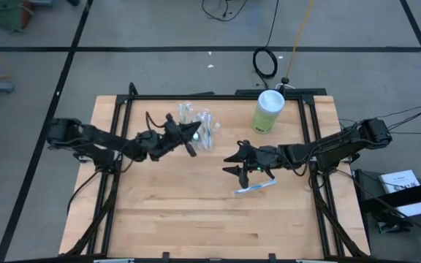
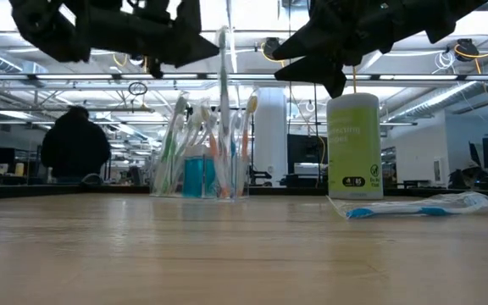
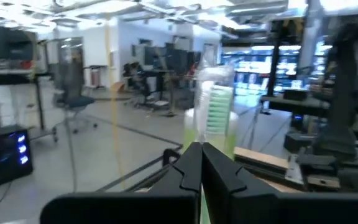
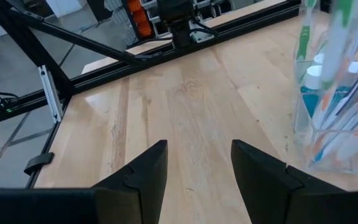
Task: Pick & Place toothbrushing station
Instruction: Put the green toothbrush into the transparent organizer
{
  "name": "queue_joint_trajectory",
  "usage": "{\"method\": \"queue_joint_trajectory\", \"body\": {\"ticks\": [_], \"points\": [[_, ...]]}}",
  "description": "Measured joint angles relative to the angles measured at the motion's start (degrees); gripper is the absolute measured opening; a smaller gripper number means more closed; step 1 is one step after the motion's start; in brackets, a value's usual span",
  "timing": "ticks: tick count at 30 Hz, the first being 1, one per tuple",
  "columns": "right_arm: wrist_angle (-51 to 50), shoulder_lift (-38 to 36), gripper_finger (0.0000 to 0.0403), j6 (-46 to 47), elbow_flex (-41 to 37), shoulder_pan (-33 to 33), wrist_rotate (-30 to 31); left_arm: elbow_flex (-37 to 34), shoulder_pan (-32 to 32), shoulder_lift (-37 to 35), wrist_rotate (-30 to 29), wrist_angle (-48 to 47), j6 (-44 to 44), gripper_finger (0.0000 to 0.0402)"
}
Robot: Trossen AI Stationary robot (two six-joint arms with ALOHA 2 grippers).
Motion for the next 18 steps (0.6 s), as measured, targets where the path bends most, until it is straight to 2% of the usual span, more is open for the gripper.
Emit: {"method": "queue_joint_trajectory", "body": {"ticks": [2, 8, 13, 18], "points": [[-0.1, 0.0, 0.0169, -0.1, 0.0, 0.1, -0.2, 0.0, 0.6, 2.9, 1.7, 2.1, 0.2, 0.0004], [-0.2, 0.0, 0.0169, -0.1, 0.0, 0.1, -0.2, 0.0, 1.9, 9.9, -0.1, 2.9, 0.2, 0.0005], [-0.2, 0.0, 0.0169, 0.2, -2.0, 0.1, -0.2, 0.0, 1.5, 14.1, 3.3, 2.2, 0.7, 0.0002], [1.8, 0.0, 0.0169, 0.2, -3.4, 0.1, -0.2, 0.0, 0.9, 16.5, 3.1, -0.3, 1.9, 0.0011]]}}
